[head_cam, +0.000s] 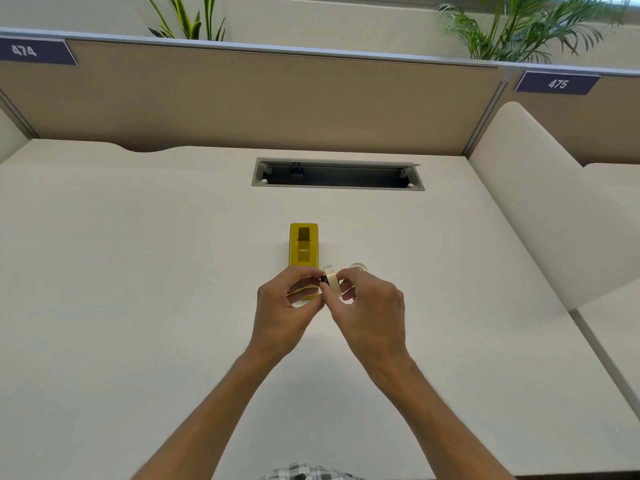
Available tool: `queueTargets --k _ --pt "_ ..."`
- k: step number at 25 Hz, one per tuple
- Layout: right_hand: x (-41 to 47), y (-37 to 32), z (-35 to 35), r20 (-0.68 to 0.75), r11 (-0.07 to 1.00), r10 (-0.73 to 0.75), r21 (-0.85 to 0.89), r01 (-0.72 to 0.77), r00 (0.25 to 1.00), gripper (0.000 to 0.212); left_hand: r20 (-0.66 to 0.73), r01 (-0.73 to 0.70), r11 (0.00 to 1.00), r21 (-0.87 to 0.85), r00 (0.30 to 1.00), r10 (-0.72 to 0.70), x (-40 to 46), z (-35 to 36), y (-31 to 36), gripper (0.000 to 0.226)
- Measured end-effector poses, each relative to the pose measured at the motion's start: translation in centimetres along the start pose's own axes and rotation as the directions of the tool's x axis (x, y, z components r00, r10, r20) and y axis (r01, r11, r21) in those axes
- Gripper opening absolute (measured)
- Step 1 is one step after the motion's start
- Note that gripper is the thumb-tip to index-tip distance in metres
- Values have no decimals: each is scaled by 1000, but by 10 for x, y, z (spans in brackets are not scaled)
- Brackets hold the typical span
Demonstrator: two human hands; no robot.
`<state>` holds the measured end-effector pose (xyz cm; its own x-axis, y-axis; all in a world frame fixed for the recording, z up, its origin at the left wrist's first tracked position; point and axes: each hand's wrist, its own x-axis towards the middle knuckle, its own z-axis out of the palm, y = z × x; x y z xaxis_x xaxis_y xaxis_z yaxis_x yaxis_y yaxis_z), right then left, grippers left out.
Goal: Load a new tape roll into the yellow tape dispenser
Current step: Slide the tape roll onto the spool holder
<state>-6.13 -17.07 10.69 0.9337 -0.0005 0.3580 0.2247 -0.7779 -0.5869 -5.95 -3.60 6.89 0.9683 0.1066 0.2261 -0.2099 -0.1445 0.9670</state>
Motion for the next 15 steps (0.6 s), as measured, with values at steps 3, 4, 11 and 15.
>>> queueTargets --k 3,4,11,15 --pt "0 0 -1 -8 999 7 36 -7 1000 19 -3 -12 1000 4 1000 12 0 -1 0 31" --pt "0 0 -2 -9 999 21 50 -20 1000 20 -5 -14 1000 2 1000 14 0 -1 -1 31" --pt "1 -1 -3 49 995 49 86 -53 998 20 6 1 1000 1 1000 -1 -1 0 -1 30" --pt "1 -1 -3 36 993 47 109 -51 998 17 2 -8 999 34 1000 8 -1 0 -1 31"
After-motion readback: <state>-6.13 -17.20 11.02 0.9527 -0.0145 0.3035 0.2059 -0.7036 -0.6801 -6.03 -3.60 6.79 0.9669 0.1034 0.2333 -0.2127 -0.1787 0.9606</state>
